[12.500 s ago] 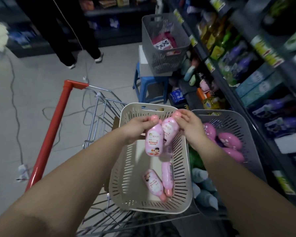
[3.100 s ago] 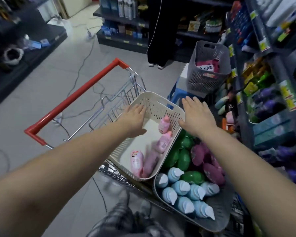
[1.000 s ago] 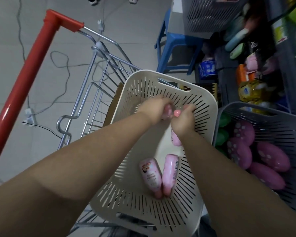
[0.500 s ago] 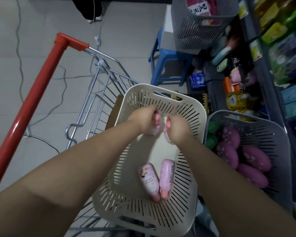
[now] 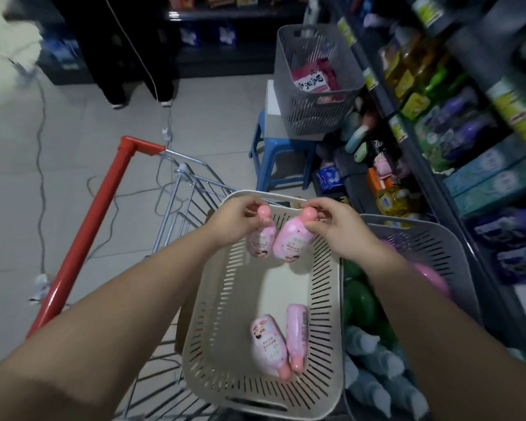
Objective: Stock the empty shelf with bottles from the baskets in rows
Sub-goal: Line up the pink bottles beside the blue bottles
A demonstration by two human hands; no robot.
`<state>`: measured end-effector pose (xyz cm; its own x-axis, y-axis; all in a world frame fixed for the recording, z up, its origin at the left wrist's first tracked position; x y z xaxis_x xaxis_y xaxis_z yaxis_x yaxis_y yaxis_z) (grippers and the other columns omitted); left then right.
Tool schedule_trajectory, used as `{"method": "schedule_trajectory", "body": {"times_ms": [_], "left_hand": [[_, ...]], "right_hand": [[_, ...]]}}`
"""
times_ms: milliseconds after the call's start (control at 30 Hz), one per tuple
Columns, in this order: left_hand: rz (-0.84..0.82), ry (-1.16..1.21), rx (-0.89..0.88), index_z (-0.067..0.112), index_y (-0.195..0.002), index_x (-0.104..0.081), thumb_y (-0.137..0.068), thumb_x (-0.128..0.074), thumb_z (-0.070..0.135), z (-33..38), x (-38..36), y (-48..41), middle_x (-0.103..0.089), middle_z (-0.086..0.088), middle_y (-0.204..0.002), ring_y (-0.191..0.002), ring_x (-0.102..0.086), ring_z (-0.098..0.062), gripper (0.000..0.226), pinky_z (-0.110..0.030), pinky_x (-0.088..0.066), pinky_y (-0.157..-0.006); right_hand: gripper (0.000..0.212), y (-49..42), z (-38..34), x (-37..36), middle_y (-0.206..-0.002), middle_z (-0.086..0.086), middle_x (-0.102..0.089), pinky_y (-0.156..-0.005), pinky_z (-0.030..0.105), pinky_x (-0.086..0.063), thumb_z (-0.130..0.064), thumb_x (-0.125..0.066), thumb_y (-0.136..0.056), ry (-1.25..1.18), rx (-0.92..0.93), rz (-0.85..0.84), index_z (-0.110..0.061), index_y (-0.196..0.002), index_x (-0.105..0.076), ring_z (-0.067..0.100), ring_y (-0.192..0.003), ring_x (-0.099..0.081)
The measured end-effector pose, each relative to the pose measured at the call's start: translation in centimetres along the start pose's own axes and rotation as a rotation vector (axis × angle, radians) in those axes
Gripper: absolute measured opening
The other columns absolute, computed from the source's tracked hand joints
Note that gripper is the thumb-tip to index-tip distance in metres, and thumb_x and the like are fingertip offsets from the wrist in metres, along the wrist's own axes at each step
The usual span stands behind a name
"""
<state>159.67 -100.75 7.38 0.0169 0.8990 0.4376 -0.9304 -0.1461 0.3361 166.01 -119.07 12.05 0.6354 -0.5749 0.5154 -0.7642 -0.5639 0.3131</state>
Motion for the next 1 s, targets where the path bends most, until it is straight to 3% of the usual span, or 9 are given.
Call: {"method": "schedule_trajectory", "body": {"times_ms": [167,233,333,467,600,667,767,867,1000], "left_hand": [[-0.086,0.053,-0.125,0.033,-0.099,-0.067,-0.084,-0.076,0.026,7.0,1.0,0.8,-0.071,0.008,-0.098,-0.087,-0.066,-0.009,0.019,-0.032,-0.054,-0.084],[-0.1,0.052,-0.198,0.031,-0.1,-0.066,-0.086,-0.073,0.025,10.7,1.2,0.9,-0.068,0.012,-0.095,-0.076,-0.061,0.005,0.017,-0.021,-0.049,-0.077],[-0.119,0.077,-0.264,0.023,-0.102,-0.068,-0.087,-0.072,0.017,14.8,1.3,1.4,-0.067,0.009,-0.09,-0.07,-0.059,0.009,0.016,-0.013,-0.049,-0.071],[-0.182,0.091,-0.345,0.018,-0.104,-0.07,-0.086,-0.073,0.017,19.5,-0.8,3.2,-0.069,0.005,-0.09,-0.077,-0.062,0.003,0.018,-0.016,-0.051,-0.075],[-0.279,0.052,-0.446,0.019,-0.107,-0.071,-0.086,-0.073,0.019,25.8,-4.4,5.2,-0.072,-0.008,-0.103,-0.085,-0.064,-0.004,0.021,-0.022,-0.055,-0.082],[-0.314,0.026,-0.512,0.019,-0.107,-0.07,-0.085,-0.073,0.017,29.3,-6.4,6.7,-0.072,-0.009,-0.101,-0.085,-0.063,-0.005,0.021,-0.026,-0.055,-0.084],[-0.378,-0.011,-0.597,0.008,-0.109,-0.069,-0.087,-0.071,0.013,34.4,-10.1,9.5,-0.067,-0.001,-0.086,-0.065,-0.059,0.005,0.022,-0.014,-0.049,-0.063],[-0.438,-0.058,-0.689,0.023,-0.1,-0.07,-0.086,-0.074,0.025,39.0,-14.8,12.7,-0.069,0.006,-0.087,-0.073,-0.062,0.001,0.015,-0.019,-0.052,-0.067],[-0.531,-0.07,-0.795,0.01,-0.104,-0.068,-0.09,-0.068,0.015,43.9,-22.7,18.4,-0.066,0.002,-0.09,-0.073,-0.058,0.008,0.014,-0.009,-0.046,-0.069]], "right_hand": [[0.035,2.6,-4.2,4.7,-0.106,-0.01,-0.067,-0.094,0.025,-0.047,-0.009,-0.071,-0.085,0.019,0.092,0.05,-0.029,-0.113,-0.065,0.007,-0.099,-0.062],[0.033,4.3,-5.4,7.9,-0.103,-0.013,-0.067,-0.092,0.022,-0.047,-0.011,-0.072,-0.086,0.04,0.102,0.1,-0.032,-0.11,-0.065,0.006,-0.097,-0.062],[0.029,6.8,-6.8,11.5,-0.098,-0.016,-0.064,-0.084,0.013,-0.046,-0.011,-0.071,-0.087,0.06,0.103,0.16,-0.029,-0.109,-0.065,0.0,-0.09,-0.06],[0.03,11.0,-6.5,13.7,-0.106,-0.008,-0.069,-0.087,0.03,-0.053,-0.01,-0.072,-0.086,0.025,0.083,0.218,-0.029,-0.11,-0.067,0.011,-0.099,-0.065],[0.029,16.9,-7.4,17.8,-0.094,-0.014,-0.067,-0.072,0.01,-0.048,-0.004,-0.07,-0.088,0.0,0.098,0.318,-0.025,-0.108,-0.067,-0.009,-0.08,-0.061],[0.028,20.2,-7.4,20.4,-0.092,-0.018,-0.067,-0.075,0.014,-0.048,-0.007,-0.071,-0.087,0.033,0.092,0.375,-0.029,-0.104,-0.067,-0.011,-0.077,-0.06],[0.029,25.8,-6.9,23.8,-0.092,-0.016,-0.068,-0.083,0.026,-0.055,-0.007,-0.073,-0.085,0.041,0.075,0.446,-0.027,-0.106,-0.07,-0.002,-0.082,-0.061],[0.034,32.4,-6.3,26.6,-0.094,-0.012,-0.066,-0.075,0.015,-0.053,-0.001,-0.072,-0.085,0.032,0.08,0.529,-0.023,-0.111,-0.068,0.0,-0.08,-0.058],[0.04,42.4,-3.4,29.8,-0.093,-0.009,-0.065,-0.077,0.017,-0.053,0.001,-0.072,-0.083,0.033,0.044,0.636,-0.022,-0.115,-0.065,-0.005,-0.077,-0.057]]}}
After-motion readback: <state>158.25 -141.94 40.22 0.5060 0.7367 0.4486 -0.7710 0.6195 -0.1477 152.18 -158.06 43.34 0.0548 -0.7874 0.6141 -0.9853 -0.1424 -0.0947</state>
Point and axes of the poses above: each hand's wrist, its own y-axis away from the middle knuckle, its own x-axis out of the back of the hand, z = x × y, the point moved 9 cm from there along -y, towards the middle knuckle
